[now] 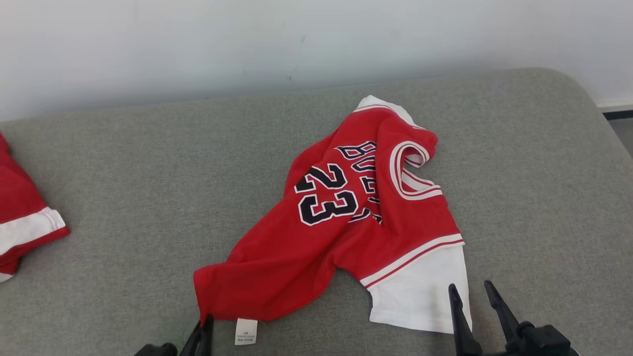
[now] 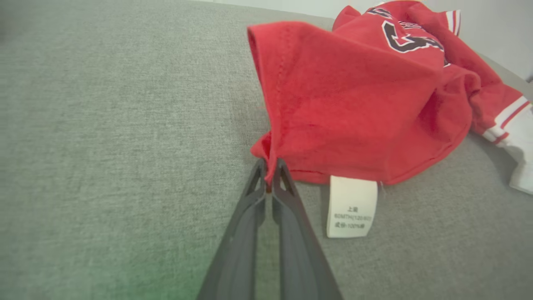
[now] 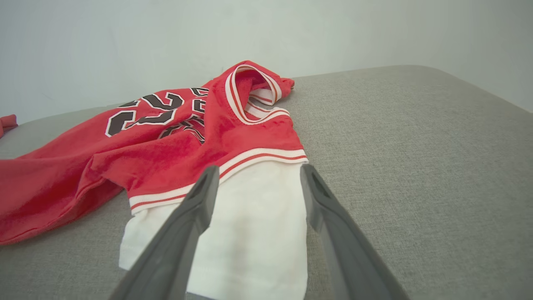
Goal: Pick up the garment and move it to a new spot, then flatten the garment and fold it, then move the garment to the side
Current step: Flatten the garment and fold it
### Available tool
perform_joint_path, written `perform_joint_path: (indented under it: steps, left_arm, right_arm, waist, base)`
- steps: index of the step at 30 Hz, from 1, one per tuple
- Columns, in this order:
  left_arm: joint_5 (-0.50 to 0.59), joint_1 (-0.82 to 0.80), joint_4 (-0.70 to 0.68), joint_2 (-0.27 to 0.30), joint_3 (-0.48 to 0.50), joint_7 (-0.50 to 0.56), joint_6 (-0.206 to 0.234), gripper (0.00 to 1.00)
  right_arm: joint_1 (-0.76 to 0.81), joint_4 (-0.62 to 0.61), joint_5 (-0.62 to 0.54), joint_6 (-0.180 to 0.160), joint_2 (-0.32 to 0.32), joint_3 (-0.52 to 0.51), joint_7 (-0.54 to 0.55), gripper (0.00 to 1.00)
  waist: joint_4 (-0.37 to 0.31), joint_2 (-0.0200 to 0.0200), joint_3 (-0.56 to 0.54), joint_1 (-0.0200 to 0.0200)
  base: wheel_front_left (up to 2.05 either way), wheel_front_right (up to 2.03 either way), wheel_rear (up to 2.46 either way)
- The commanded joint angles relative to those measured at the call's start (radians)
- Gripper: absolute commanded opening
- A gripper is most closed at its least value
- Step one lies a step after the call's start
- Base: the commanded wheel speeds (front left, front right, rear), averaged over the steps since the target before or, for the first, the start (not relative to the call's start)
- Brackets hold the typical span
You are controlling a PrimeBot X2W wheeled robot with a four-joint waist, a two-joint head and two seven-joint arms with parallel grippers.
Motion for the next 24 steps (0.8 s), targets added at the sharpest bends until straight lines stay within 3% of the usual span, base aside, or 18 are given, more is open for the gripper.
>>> perform_joint_path:
  steps: [1, 7, 13, 14, 15, 24]
  left_arm:
    - [-0.005, 0.031, -0.016, -0.004, 0.01, -0.003, 0.002, 0.0]
    - [-0.015, 0.151, -0.123, -0.019, 0.044, -0.003, 0.002, 0.0]
    - [-0.027, 0.19, -0.126, -0.004, 0.022, -0.003, 0.002, 0.0]
    - [-0.027, 0.184, -0.128, -0.006, 0.03, -0.003, 0.002, 0.46]
    - [-0.026, 0.179, -0.128, -0.01, 0.041, -0.003, 0.002, 1.0]
    - [0.001, 0.202, -0.131, -0.035, 0.095, -0.003, 0.002, 1.0]
  right_arm:
    - [0.015, 0.004, 0.001, -0.002, -0.002, -0.006, 0.0, 1.0]
    - [0.049, 0.021, 0.0, -0.002, -0.005, -0.056, 0.0, 1.0]
    - [0.073, 0.051, -0.006, -0.002, -0.014, -0.097, 0.0, 1.0]
    - [0.072, 0.056, -0.007, -0.002, -0.014, -0.099, 0.0, 1.0]
    - [0.07, 0.062, -0.008, -0.002, -0.015, -0.101, 0.0, 1.0]
    - [0.061, 0.117, -0.006, -0.002, -0.021, -0.118, 0.0, 1.0]
  waist:
    - [0.011, -0.0001, -0.014, -0.0001]
    - [0.048, -0.0001, -0.036, -0.0001]
    - [0.082, -0.0001, -0.048, -0.0001]
    - [0.084, -0.0001, -0.049, -0.0001]
    - [0.086, -0.0001, -0.051, -0.0001]
    - [0.094, -0.0001, -0.054, -0.0001]
  base:
    - [0.0, 0.0, 0.0]
    - [0.0, 0.0, 0.0]
    - [0.0, 0.0, 0.0]
    - [0.0, 0.0, 0.0]
    - [0.0, 0.0, 0.0]
    - [0.0, 0.0, 0.0]
